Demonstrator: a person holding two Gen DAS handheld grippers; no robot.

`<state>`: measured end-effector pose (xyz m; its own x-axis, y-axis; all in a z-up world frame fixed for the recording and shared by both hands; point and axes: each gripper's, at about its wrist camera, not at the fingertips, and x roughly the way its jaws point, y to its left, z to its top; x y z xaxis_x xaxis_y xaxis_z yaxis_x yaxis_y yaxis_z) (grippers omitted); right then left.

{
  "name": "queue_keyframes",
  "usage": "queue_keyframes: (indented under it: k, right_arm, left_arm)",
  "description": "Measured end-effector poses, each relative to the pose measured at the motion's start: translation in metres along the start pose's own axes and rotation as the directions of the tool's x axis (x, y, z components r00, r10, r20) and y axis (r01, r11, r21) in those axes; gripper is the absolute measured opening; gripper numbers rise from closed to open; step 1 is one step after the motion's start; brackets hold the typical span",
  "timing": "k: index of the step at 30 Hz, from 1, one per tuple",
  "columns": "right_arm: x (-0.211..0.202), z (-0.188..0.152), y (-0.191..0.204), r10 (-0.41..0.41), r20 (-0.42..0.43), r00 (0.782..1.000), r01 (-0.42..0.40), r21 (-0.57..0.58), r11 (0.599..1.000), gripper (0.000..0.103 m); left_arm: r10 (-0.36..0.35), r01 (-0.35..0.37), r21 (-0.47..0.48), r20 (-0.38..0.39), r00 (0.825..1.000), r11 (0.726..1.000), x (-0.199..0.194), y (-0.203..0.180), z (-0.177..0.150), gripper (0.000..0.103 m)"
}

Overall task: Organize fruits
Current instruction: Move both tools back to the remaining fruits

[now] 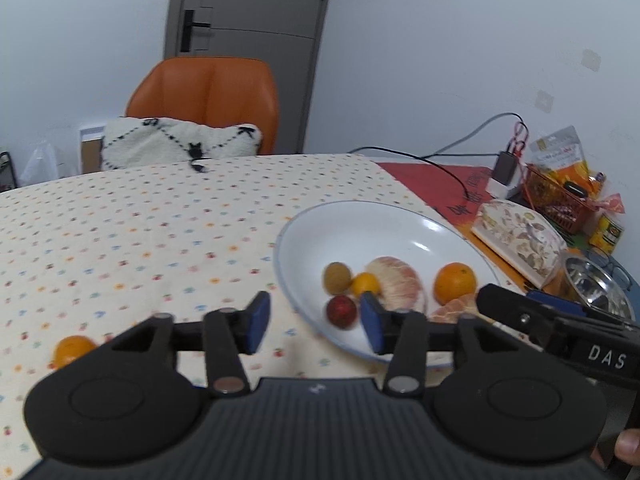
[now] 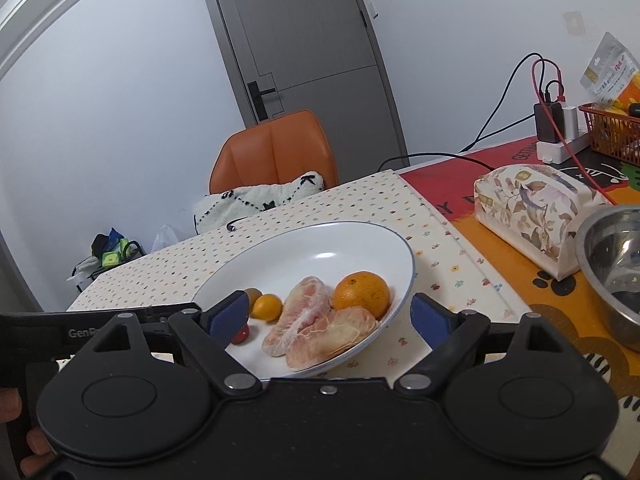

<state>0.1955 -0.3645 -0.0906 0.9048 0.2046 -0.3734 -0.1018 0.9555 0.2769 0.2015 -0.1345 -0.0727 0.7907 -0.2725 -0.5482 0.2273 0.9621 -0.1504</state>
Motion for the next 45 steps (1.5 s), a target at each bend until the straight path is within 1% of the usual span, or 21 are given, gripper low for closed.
queue_keyframes:
  k: [2, 4, 6, 9, 12, 14, 16, 17, 23, 31, 36, 40, 42, 43, 45]
  right_arm:
    - [-0.001, -0.001, 0.003, 0.002, -0.002, 1.000, -0.002, 0.000, 1.000, 0.088]
    - [-0.003, -0.001, 0.005, 0.004, 0.000, 1.000, -0.004, 0.004, 1.000, 0.089]
    - [-0.004, -0.001, 0.005, 0.007, 0.000, 1.000, -0.007, 0.020, 1.000, 0.090]
    - [-0.009, -0.001, 0.009, 0.003, 0.008, 1.000, -0.003, 0.021, 1.000, 0.091]
    - [-0.011, -0.002, 0.014, 0.006, 0.008, 1.000, -0.006, 0.019, 1.000, 0.095]
    - [-0.011, -0.003, 0.017, 0.005, 0.006, 1.000, -0.005, 0.013, 1.000, 0.096]
    - [-0.012, -0.003, 0.019, 0.007, 0.012, 1.000, -0.007, 0.018, 1.000, 0.099]
    - [-0.013, -0.003, 0.021, 0.007, 0.019, 1.000, -0.007, 0.019, 1.000, 0.103]
    - [-0.016, -0.005, 0.034, 0.015, 0.041, 0.999, -0.015, 0.005, 1.000, 0.103]
    - [-0.018, -0.007, 0.054, 0.063, 0.050, 0.997, -0.063, -0.009, 0.998, 0.103]
    - [-0.017, -0.008, 0.067, 0.076, 0.053, 0.996, -0.074, -0.031, 0.997, 0.103]
    - [-0.017, -0.008, 0.077, 0.096, 0.056, 0.994, -0.093, -0.045, 0.995, 0.103]
    - [-0.017, -0.008, 0.082, 0.102, 0.056, 0.993, -0.099, -0.049, 0.994, 0.103]
    - [-0.016, -0.008, 0.084, 0.105, 0.056, 0.993, -0.102, -0.050, 0.994, 0.103]
    - [-0.016, -0.008, 0.089, 0.118, 0.057, 0.991, -0.115, -0.053, 0.992, 0.103]
  left_arm:
    - [0.003, -0.003, -0.016, 0.012, 1.000, 1.000, -0.006, 0.007, -0.001, 0.062]
    - [0.012, -0.011, -0.025, 0.023, 1.000, 1.000, -0.012, 0.012, -0.002, 0.079]
    - [0.022, -0.021, -0.030, 0.036, 0.999, 0.999, -0.016, 0.017, -0.003, 0.084]
    - [0.032, -0.030, -0.040, 0.047, 0.998, 0.999, -0.021, 0.023, -0.005, 0.087]
    - [0.034, -0.031, -0.047, 0.062, 0.997, 0.998, -0.028, 0.029, -0.006, 0.091]
    - [0.061, -0.056, -0.059, 0.091, 0.994, 0.997, -0.036, 0.034, -0.008, 0.094]
    - [0.076, -0.068, -0.074, 0.107, 0.991, 0.995, -0.043, 0.040, -0.009, 0.097]
    - [0.079, -0.070, -0.080, 0.111, 0.991, 0.994, -0.045, 0.043, -0.009, 0.097]
    - [0.121, -0.109, -0.100, 0.119, 0.985, 0.989, -0.059, 0.059, -0.011, 0.097]
    - [0.144, -0.128, -0.124, 0.132, 0.981, 0.984, -0.080, 0.079, -0.017, 0.097]
    - [0.169, -0.155, -0.104, 0.147, 0.975, 0.982, -0.093, 0.089, -0.021, 0.097]
    - [0.186, -0.173, -0.100, 0.137, 0.973, 0.980, -0.101, 0.099, -0.024, 0.097]
    - [0.224, -0.213, -0.092, 0.130, 0.966, 0.973, -0.105, 0.103, -0.025, 0.097]
    - [0.232, -0.221, -0.091, 0.132, 0.964, 0.971, -0.108, 0.106, -0.026, 0.097]
    - [0.228, -0.215, -0.102, 0.130, 0.965, 0.971, -0.112, 0.111, -0.026, 0.097]
